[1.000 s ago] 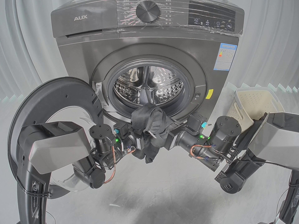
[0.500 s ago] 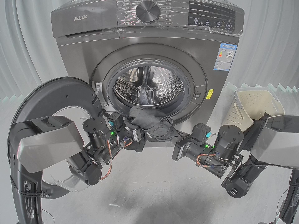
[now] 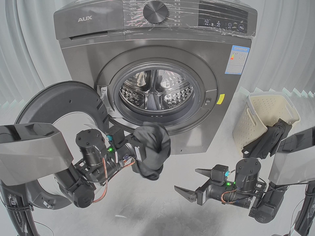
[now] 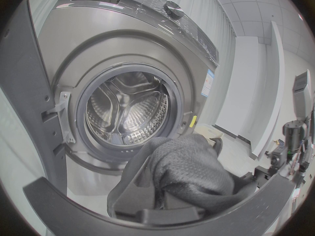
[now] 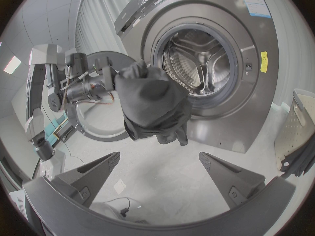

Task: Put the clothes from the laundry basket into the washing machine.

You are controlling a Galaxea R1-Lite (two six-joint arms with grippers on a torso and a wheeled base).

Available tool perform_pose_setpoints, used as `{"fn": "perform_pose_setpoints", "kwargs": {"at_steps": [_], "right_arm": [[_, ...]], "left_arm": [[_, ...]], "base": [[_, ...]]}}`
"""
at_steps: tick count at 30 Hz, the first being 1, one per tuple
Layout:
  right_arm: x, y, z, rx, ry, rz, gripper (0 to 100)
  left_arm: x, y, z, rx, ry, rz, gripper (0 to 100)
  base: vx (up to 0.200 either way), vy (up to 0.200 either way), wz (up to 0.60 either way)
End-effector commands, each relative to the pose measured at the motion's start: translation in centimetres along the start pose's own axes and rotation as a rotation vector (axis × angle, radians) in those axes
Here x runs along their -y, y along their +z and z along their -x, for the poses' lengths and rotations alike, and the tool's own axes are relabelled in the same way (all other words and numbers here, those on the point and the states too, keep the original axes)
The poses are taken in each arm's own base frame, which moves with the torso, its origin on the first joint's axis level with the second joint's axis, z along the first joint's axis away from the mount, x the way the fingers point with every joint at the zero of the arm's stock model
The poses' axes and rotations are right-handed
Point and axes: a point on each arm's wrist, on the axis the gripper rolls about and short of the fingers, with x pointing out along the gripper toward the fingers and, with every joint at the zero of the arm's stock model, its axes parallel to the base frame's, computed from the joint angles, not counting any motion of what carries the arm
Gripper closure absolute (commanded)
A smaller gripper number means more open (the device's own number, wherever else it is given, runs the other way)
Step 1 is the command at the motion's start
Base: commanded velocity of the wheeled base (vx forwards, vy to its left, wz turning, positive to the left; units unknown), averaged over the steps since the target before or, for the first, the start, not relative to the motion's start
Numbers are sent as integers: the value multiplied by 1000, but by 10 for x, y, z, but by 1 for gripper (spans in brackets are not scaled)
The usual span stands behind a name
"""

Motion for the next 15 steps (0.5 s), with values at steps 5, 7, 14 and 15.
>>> {"fn": "perform_pose_setpoints", "kwargs": {"at_steps": [5,7,14,15], "right_arm": [[19,11,5,67,-209,-64,0],[27,15,6,91,-244,-111,0],[39,34,17,175,-286,-146,0],[39,38,17,192,-283,-149,0]], "left_arm": [[26,31,59,-7,-95,24,100],[26,33,65,-7,-89,37,100],[19,34,71,-11,-41,54,100],[13,33,71,-15,-17,45,100]], "base": [[0,0,0],[0,0,0],[0,0,0],[0,0,0]]}}
